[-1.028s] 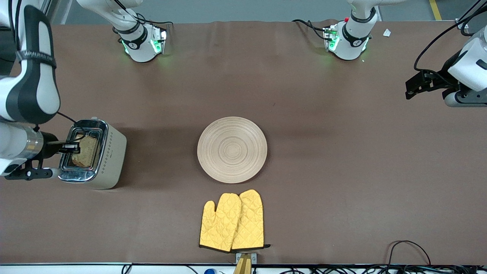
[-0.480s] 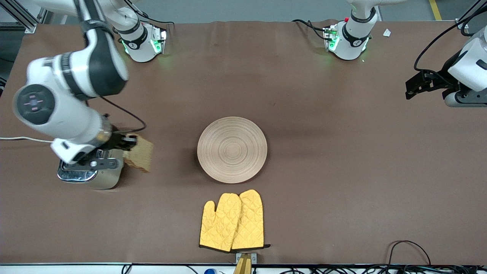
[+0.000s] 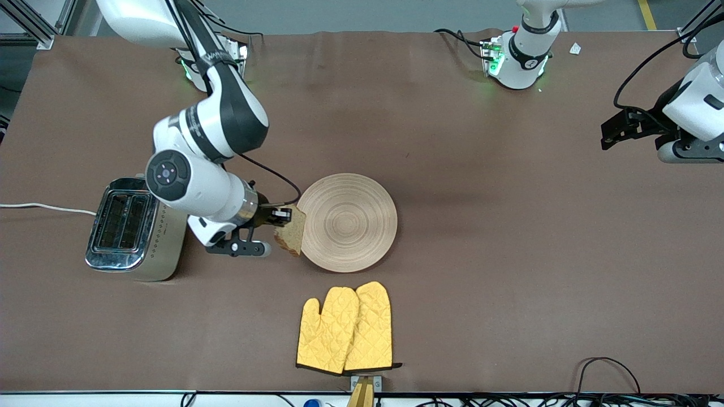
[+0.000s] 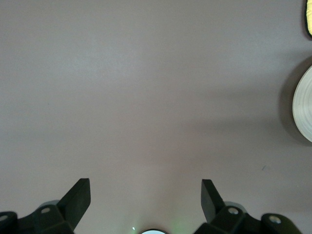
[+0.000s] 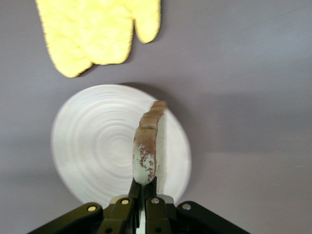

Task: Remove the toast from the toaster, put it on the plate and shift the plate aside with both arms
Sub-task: 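Lift the toast out of the toaster with the right gripper toward the plate, then lower the toast onto the wooden plate and open the right gripper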

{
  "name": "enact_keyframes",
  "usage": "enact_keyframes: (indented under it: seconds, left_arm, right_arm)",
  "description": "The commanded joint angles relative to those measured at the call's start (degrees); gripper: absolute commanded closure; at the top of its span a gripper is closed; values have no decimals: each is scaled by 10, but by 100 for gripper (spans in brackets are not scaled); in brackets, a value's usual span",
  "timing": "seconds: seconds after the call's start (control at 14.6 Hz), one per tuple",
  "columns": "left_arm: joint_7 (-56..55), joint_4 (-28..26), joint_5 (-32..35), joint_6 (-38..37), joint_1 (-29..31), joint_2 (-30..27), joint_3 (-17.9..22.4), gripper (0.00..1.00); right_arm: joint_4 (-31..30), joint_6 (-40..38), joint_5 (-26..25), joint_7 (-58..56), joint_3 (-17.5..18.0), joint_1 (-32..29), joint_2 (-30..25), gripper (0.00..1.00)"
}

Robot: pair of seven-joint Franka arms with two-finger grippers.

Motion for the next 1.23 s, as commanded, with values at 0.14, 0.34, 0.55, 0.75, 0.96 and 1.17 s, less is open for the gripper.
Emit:
enact_keyframes:
  seconds: [0.14,0.34,0.55,0.75,0.96,1.17]
  left_arm:
    - [-3,5,-1,-3,-1,2,1,0]
    - [-4,5,-1,-3,-1,2,1,0]
    - [-5,5,-1,-3,-2,4,1,0]
    - [-6,5,-1,-3,-2,4,1,0]
    - [-10,5,-4,-3,-2,5,1,0]
    - [-24,8,-8,-2,-3,10,0,0]
  right_arm:
    - [-45,97,217,-48,-3,22,46,98]
    - [-60,103,374,-141,-3,30,76,96]
    - [-120,111,442,-267,-3,37,77,96]
    - [-144,167,420,-295,-6,63,77,88]
    - [-146,170,307,-289,-10,63,73,0]
    - [-146,164,154,-264,-13,62,65,0]
